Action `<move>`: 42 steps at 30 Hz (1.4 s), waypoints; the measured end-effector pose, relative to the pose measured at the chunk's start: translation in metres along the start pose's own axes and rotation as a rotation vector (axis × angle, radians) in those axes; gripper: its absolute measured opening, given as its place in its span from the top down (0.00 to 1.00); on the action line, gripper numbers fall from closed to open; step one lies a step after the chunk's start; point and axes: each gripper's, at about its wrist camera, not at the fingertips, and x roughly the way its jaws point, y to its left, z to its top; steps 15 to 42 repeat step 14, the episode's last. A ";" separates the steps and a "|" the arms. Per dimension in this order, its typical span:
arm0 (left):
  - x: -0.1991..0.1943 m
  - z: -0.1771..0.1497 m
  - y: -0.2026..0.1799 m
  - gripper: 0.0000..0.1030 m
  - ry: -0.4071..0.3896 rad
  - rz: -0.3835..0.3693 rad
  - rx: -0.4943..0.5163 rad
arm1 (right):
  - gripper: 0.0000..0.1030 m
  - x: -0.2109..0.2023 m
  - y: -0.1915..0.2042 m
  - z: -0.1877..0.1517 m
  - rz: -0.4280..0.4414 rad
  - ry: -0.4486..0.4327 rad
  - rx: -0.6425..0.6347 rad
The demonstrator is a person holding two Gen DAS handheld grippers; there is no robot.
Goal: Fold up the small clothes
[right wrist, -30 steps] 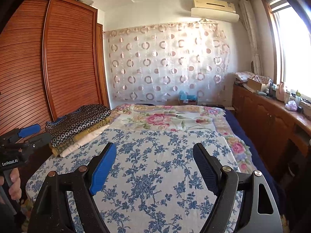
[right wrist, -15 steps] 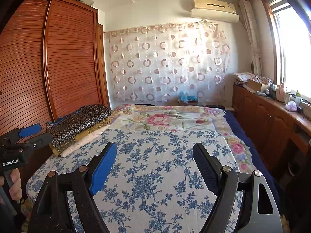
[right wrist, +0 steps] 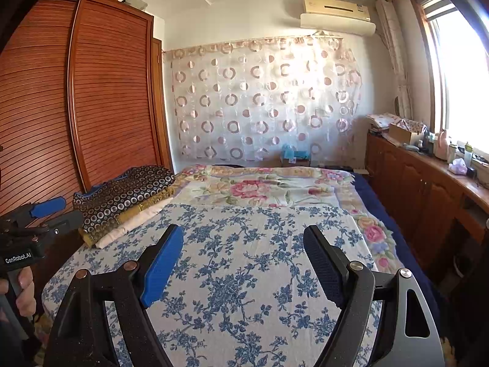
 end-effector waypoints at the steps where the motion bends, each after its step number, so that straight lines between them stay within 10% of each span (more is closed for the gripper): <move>1: 0.000 0.000 0.000 0.20 0.000 0.000 0.000 | 0.20 0.000 0.000 0.000 0.000 0.000 0.000; 42: 0.000 0.000 0.000 0.20 0.000 0.000 0.000 | 0.20 0.001 0.002 0.000 -0.003 -0.002 0.002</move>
